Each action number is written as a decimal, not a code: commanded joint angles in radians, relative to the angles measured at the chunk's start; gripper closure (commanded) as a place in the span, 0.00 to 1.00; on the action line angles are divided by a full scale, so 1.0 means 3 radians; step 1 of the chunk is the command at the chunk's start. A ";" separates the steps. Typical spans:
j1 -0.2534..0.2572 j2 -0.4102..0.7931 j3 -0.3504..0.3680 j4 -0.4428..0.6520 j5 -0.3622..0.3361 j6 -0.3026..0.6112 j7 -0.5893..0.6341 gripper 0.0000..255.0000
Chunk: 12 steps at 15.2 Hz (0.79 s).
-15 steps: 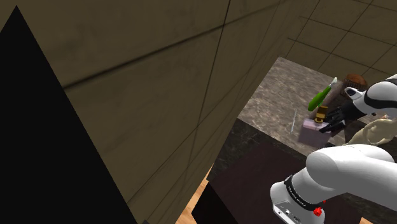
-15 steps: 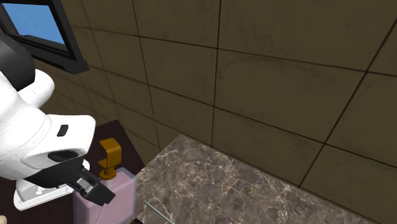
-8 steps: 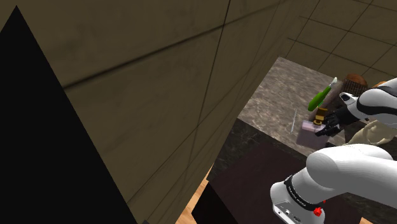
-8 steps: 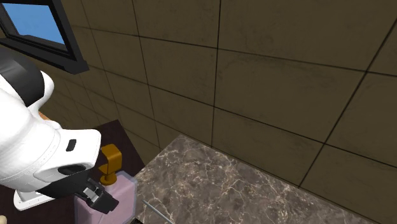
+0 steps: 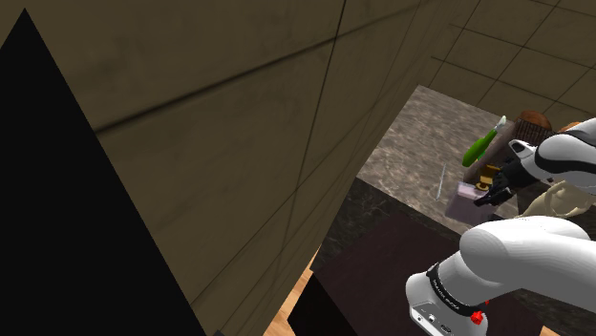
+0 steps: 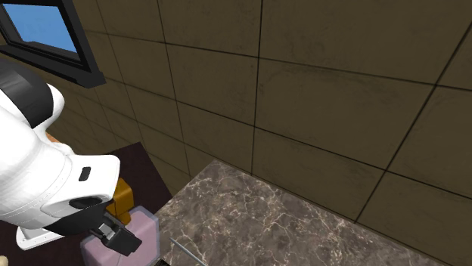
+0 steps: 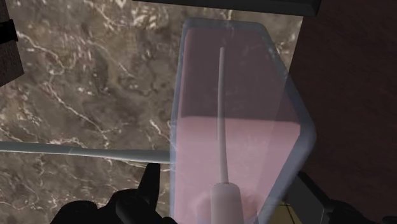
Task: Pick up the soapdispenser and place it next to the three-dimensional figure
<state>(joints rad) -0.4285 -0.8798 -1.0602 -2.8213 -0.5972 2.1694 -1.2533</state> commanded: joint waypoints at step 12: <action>-0.0122 -0.0275 0.0340 0.0242 0.0205 -0.0544 -0.0036 0.00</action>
<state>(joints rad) -0.4649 -0.9616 -0.9594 -2.7499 -0.5365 2.0086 -1.2640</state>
